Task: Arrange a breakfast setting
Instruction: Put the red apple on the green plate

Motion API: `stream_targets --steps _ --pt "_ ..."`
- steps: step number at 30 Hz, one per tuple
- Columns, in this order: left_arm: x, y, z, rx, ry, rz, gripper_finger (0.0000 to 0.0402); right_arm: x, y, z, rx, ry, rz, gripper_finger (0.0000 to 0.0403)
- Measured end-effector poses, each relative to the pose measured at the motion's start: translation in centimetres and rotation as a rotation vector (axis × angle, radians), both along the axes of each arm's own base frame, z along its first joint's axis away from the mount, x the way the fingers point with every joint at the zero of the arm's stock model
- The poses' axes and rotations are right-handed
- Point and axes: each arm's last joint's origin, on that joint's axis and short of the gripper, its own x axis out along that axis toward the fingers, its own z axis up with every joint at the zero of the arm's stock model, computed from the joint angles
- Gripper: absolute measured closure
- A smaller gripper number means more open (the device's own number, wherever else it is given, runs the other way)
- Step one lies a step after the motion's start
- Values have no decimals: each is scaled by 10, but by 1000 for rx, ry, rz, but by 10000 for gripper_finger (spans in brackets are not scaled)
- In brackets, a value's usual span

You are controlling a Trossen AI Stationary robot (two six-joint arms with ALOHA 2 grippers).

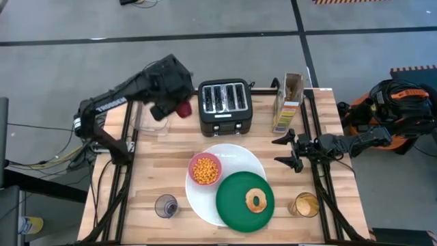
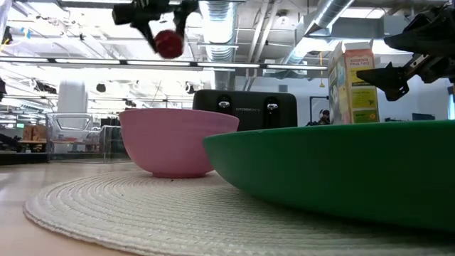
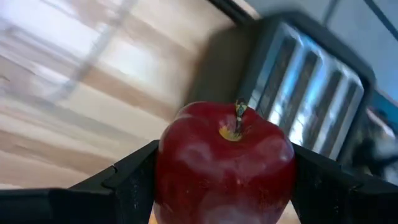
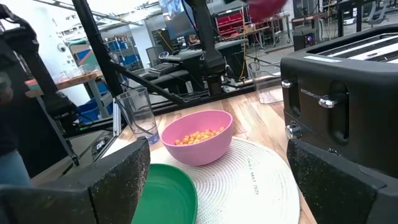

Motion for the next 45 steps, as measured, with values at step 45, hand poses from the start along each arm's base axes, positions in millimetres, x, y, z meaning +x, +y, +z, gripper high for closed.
stream_targets --steps 45 --pt "154 -239 -134 1 -110 -746 121 0 0 0 0 0 1 5"
